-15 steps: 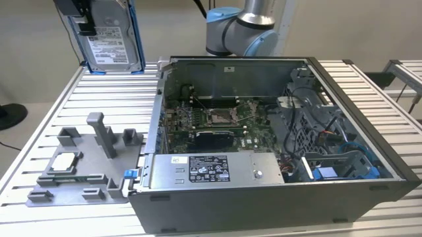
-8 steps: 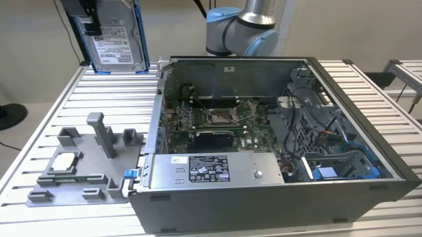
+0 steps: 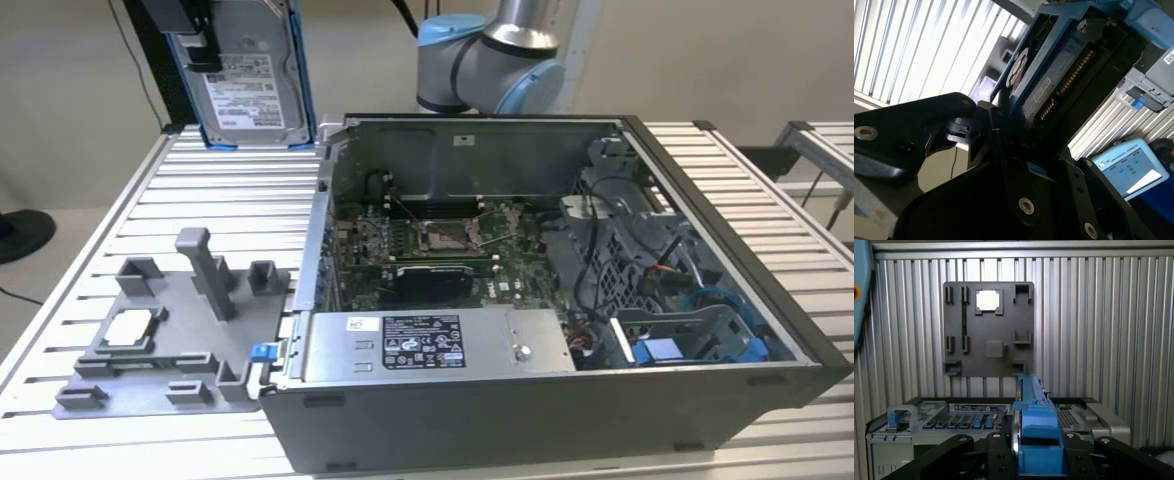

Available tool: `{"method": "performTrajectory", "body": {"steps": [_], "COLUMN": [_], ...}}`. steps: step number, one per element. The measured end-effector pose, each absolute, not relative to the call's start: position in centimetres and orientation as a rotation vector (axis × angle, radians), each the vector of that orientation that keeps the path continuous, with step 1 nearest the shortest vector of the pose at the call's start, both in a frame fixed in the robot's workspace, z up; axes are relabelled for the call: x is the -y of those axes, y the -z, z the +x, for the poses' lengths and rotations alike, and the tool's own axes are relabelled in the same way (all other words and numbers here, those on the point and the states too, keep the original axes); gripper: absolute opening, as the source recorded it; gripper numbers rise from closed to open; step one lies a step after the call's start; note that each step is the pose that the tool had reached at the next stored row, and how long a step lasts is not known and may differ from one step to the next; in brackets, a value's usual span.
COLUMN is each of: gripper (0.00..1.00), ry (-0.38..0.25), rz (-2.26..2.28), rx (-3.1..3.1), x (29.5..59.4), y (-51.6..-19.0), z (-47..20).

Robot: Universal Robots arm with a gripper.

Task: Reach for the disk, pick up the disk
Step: 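Pick up the disk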

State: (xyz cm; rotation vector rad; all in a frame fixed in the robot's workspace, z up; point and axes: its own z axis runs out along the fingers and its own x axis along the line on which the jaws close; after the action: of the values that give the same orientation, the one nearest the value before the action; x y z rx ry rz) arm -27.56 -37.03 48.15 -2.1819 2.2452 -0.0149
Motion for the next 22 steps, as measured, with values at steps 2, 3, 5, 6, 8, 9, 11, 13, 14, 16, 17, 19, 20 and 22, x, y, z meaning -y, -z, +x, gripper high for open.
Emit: {"method": "performTrajectory", "body": {"steps": [2,3,5,6,8,9,11,13,14,16,17,19,20,22], "gripper": [0.00,0.00,0.00,0.00,0.00,0.00,0.00,0.00,0.00,0.00,0.00,0.00,0.00,0.00], "ry": [0.015,0.015,0.015,0.015,0.015,0.015,0.014,0.014,0.014,0.014,0.014,0.014,0.014,0.014], "rz": [-2.182,-2.182,-2.182,-2.182,-2.182,-2.182,-2.182,-2.182,-2.182,-2.182,-2.182,-2.182,-2.182,-2.182], "rx": [-2.245,-2.245,-2.245,-2.245,-2.245,-2.245,-2.245,-2.246,-2.245,-2.246,-2.246,-2.246,-2.246,-2.246], "x": [37.0,37.0,37.0,37.0,37.0,37.0,37.0,37.0,37.0,37.0,37.0,37.0,37.0,37.0], "y": [-48.2,-48.2,-48.1,-48.1,-48.2,-48.1,-48.1,-48.2,-48.2,-48.1,-48.2,-48.1,-48.2,-48.2], "z": [-27.2,-27.0,-26.7,-26.5,-26.1,-25.9,-25.5,-25.1,-24.9,-24.5,-24.4,-23.9,-23.7,-23.3]}}
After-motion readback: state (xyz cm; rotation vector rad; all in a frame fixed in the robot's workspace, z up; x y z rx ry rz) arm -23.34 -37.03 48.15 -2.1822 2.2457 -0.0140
